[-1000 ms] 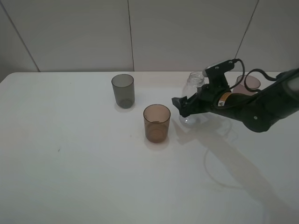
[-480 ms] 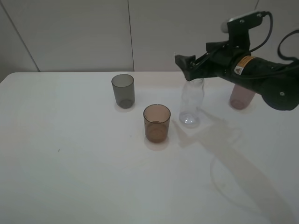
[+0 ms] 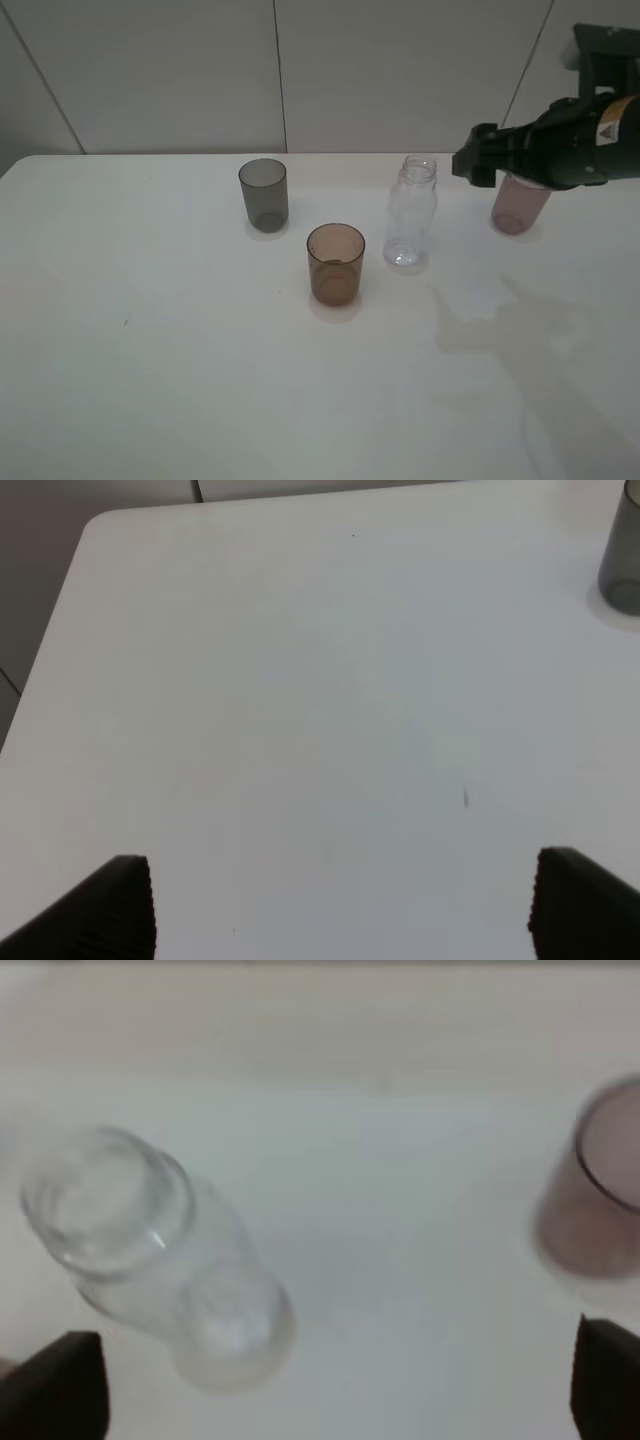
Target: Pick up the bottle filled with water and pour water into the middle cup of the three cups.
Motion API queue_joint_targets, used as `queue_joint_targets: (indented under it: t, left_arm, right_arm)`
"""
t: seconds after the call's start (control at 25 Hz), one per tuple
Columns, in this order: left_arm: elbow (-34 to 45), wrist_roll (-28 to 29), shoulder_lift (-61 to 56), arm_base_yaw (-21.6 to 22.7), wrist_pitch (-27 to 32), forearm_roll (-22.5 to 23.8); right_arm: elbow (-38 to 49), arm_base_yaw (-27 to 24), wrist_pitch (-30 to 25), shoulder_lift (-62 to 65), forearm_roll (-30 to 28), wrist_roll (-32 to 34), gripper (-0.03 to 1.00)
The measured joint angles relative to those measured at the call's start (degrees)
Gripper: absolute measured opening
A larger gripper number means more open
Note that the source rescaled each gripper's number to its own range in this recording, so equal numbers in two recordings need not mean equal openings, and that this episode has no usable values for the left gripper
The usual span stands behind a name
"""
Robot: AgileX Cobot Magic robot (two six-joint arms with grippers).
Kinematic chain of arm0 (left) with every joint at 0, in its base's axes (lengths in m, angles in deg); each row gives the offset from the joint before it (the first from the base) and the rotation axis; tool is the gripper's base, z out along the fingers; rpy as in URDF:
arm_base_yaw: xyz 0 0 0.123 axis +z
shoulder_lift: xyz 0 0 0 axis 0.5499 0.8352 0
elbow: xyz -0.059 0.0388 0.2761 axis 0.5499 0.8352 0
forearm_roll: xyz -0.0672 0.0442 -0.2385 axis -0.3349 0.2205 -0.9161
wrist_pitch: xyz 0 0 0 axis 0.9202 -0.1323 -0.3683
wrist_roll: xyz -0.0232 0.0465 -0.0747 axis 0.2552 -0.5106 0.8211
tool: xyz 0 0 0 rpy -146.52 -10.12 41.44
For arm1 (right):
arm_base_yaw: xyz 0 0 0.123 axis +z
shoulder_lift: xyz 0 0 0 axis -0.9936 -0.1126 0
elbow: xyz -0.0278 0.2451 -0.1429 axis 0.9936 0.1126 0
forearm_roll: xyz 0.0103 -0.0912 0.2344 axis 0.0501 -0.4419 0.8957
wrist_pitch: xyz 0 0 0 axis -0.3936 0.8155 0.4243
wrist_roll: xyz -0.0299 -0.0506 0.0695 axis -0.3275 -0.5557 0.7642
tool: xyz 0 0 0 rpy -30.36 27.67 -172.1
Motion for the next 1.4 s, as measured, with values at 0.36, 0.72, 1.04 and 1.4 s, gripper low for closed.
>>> queue_joint_targets:
  t: [0.36,0.72,1.04,1.4]
  left_arm:
    - [0.0,0.0,0.0,0.0,0.0,0.0]
    - [0.0,0.0,0.0,0.0,0.0,0.0]
    - [0.0,0.0,0.0,0.0,0.0,0.0]
    - [0.0,0.0,0.0,0.0,0.0,0.0]
  right_arm:
    - [0.0,0.0,-24.16,21.21,2.7,-8.32,1.0]
    - [0.0,0.0,-30.23,48.65,15.15,-16.92,1.0]
    - [0.34,0.0,-38.91,62.84,13.15,-17.17,1.0]
    - [8.27,0.0,-42.57,71.71,12.96,-17.36,1.0]
